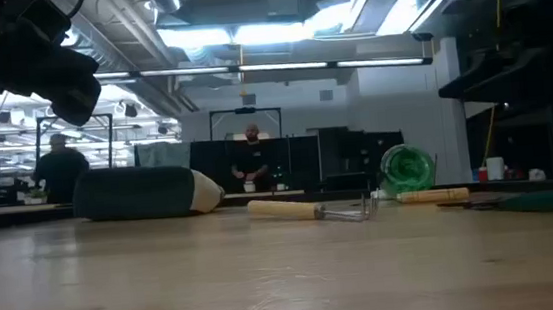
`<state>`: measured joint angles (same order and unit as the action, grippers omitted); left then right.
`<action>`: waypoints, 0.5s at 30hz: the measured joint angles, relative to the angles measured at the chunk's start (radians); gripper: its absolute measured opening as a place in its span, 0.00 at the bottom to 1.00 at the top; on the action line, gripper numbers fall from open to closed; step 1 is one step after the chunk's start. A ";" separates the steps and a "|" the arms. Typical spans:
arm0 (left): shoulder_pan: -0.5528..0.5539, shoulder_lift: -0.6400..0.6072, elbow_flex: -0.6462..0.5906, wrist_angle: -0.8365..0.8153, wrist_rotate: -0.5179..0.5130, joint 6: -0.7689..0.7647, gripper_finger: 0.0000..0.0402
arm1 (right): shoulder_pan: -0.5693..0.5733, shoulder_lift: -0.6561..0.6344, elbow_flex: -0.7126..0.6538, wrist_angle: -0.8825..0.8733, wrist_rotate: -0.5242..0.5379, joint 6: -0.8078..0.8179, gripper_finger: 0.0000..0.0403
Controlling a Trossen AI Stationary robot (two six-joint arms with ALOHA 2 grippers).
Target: Pick & Place Garden tools in Gardening bag
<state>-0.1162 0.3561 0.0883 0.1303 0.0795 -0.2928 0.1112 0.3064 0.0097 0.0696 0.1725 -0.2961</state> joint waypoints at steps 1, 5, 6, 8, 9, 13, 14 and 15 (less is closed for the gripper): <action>0.000 0.000 0.000 0.000 0.000 0.000 0.03 | 0.000 0.000 0.000 0.000 0.000 0.000 0.67; 0.000 0.000 0.000 0.000 0.000 0.000 0.03 | 0.000 0.000 0.000 0.000 0.000 0.000 0.67; 0.000 0.000 0.000 0.000 0.000 0.000 0.03 | 0.000 0.000 0.000 0.000 0.000 0.000 0.67; 0.000 0.000 0.000 0.000 0.000 0.000 0.03 | 0.000 0.000 0.000 0.000 0.000 0.000 0.67; 0.000 0.000 0.000 0.000 0.000 0.000 0.02 | 0.000 0.000 0.000 0.000 0.000 0.000 0.67; 0.000 0.000 0.000 0.000 0.000 0.000 0.03 | 0.000 0.000 0.000 0.000 0.000 0.000 0.67; 0.000 0.000 0.000 0.000 0.000 0.000 0.03 | 0.000 0.000 0.000 0.000 0.000 0.000 0.67; 0.000 0.000 0.000 0.000 0.000 0.000 0.03 | 0.000 0.000 0.000 0.000 0.000 0.000 0.67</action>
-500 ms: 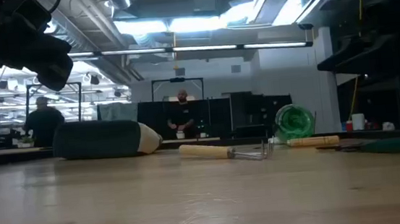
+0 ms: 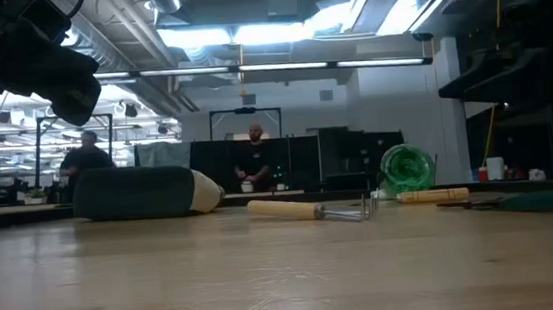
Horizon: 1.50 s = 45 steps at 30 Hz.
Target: Pick & Place Garden tools in Gardening bag
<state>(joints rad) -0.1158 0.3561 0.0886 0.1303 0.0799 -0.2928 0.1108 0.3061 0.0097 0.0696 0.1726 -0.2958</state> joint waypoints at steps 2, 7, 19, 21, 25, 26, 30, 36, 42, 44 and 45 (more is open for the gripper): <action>0.000 0.000 0.000 0.000 0.000 0.000 0.03 | 0.000 0.000 0.000 0.000 0.000 0.000 0.67; 0.000 0.000 0.000 0.000 0.000 0.000 0.03 | 0.000 0.000 0.000 0.000 0.000 0.000 0.67; 0.000 0.000 0.000 0.000 0.000 0.000 0.03 | 0.000 0.000 0.000 0.000 0.000 0.000 0.67; 0.000 0.000 0.000 0.000 0.000 0.000 0.03 | 0.000 0.000 0.000 0.000 0.000 0.000 0.67; 0.000 0.000 0.000 0.000 0.000 0.000 0.03 | 0.000 0.000 0.000 0.000 0.000 0.000 0.67; 0.000 0.000 0.000 0.000 0.000 0.000 0.03 | 0.000 0.000 0.000 0.000 0.000 0.000 0.67; 0.000 0.000 0.000 0.000 0.000 0.000 0.03 | 0.000 0.000 0.000 0.000 0.000 0.000 0.67; 0.000 0.000 0.000 0.000 0.000 0.000 0.03 | 0.000 0.000 0.000 0.018 0.083 0.001 0.67; 0.000 0.000 0.000 0.000 0.000 0.000 0.03 | 0.000 0.000 0.000 0.058 0.089 0.290 0.67; 0.000 0.000 0.000 0.000 0.000 0.000 0.03 | 0.000 0.000 0.000 0.082 0.090 0.470 0.67; 0.000 0.000 0.000 0.000 0.000 0.000 0.03 | 0.000 0.000 0.000 0.095 0.096 0.552 0.67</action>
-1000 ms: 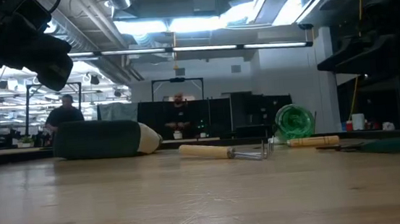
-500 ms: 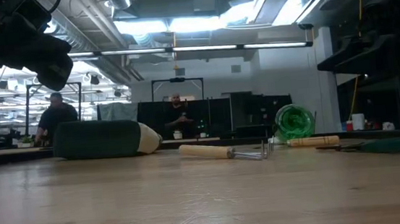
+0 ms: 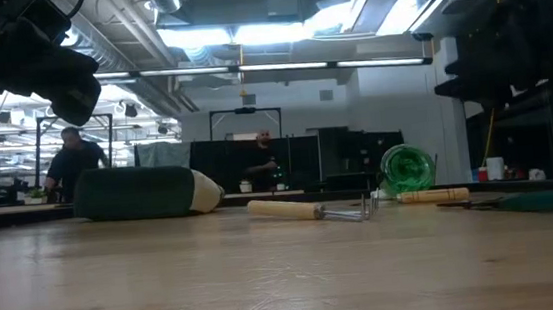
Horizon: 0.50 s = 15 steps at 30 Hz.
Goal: Pick & Place Garden tools in Gardening bag
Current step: Prepare the gardening bag
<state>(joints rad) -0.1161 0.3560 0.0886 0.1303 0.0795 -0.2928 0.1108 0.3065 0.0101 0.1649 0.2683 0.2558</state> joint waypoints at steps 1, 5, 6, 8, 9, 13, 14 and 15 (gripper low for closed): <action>0.000 0.000 0.000 0.000 0.000 0.000 0.03 | 0.000 0.001 0.000 0.011 0.012 0.071 0.67; 0.000 0.000 0.000 0.000 0.000 0.000 0.03 | 0.000 0.020 0.000 0.106 0.027 0.246 0.67; 0.000 0.000 0.000 0.000 0.000 0.000 0.03 | 0.000 0.028 0.003 0.127 0.027 0.268 0.67; 0.000 0.000 0.000 0.000 0.000 0.000 0.03 | 0.002 0.050 0.032 0.125 0.022 0.282 0.67; 0.000 0.000 0.000 0.000 0.000 0.000 0.03 | 0.002 0.066 0.054 0.121 0.022 0.267 0.67; 0.000 0.000 0.000 0.000 0.000 0.000 0.03 | 0.001 0.161 0.164 0.088 0.035 0.174 0.67; 0.000 0.000 0.000 0.000 0.000 0.000 0.03 | 0.001 0.191 0.198 0.076 0.055 0.157 0.67; 0.000 0.000 0.000 0.000 0.000 0.000 0.03 | 0.001 0.222 0.231 0.065 0.075 0.147 0.67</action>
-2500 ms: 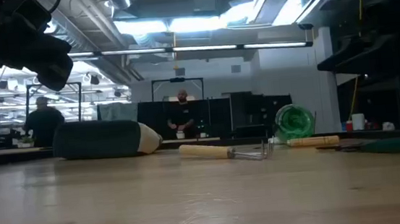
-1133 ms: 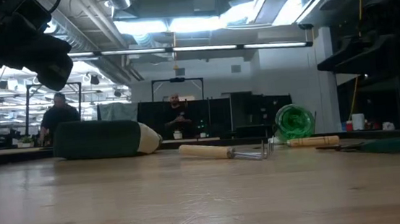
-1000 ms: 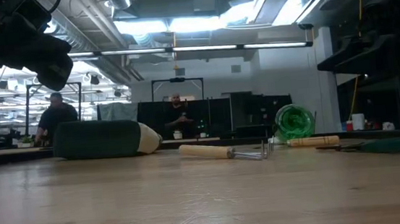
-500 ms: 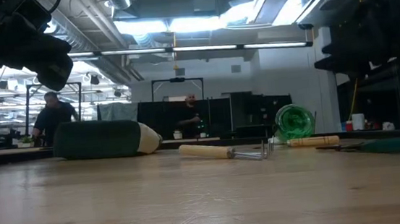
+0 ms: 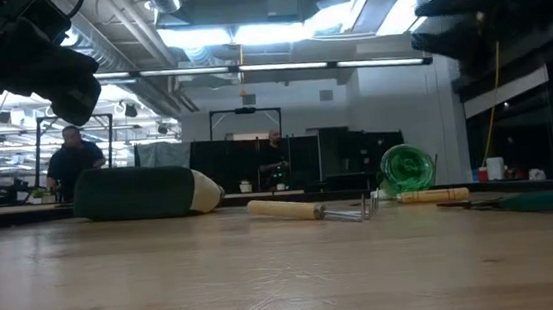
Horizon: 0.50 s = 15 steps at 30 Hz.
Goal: Pick & Place Garden tools in Gardening bag
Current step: Prepare the gardening bag
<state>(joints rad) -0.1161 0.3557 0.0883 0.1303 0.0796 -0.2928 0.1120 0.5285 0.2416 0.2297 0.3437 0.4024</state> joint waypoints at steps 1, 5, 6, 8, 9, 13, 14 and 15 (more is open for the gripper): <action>0.000 0.000 0.000 0.000 0.000 0.000 0.02 | 0.000 0.033 0.032 -0.008 0.017 -0.011 0.67; 0.000 0.000 0.000 0.000 0.000 0.000 0.03 | 0.000 0.179 0.144 -0.014 0.062 -0.070 0.67; 0.000 0.000 0.000 0.000 0.000 0.000 0.03 | 0.000 0.216 0.171 -0.014 0.080 -0.077 0.67; 0.000 0.000 0.000 0.000 0.000 0.000 0.03 | 0.000 0.289 0.223 -0.013 0.113 -0.078 0.67; 0.000 0.000 0.000 0.000 0.000 0.000 0.03 | 0.000 0.322 0.246 -0.014 0.129 -0.077 0.67; 0.000 0.000 0.000 0.004 -0.021 -0.007 0.03 | 0.000 0.448 0.332 -0.009 0.175 -0.076 0.67; 0.000 0.000 0.000 0.017 -0.025 -0.013 0.03 | 0.000 0.478 0.352 -0.009 0.181 -0.076 0.67; 0.000 0.000 0.000 0.034 -0.025 -0.029 0.03 | 0.000 0.504 0.369 -0.008 0.185 -0.075 0.67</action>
<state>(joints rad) -0.1161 0.3561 0.0886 0.1645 0.0543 -0.3219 0.1120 1.0325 0.6110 0.2219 0.5289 0.3272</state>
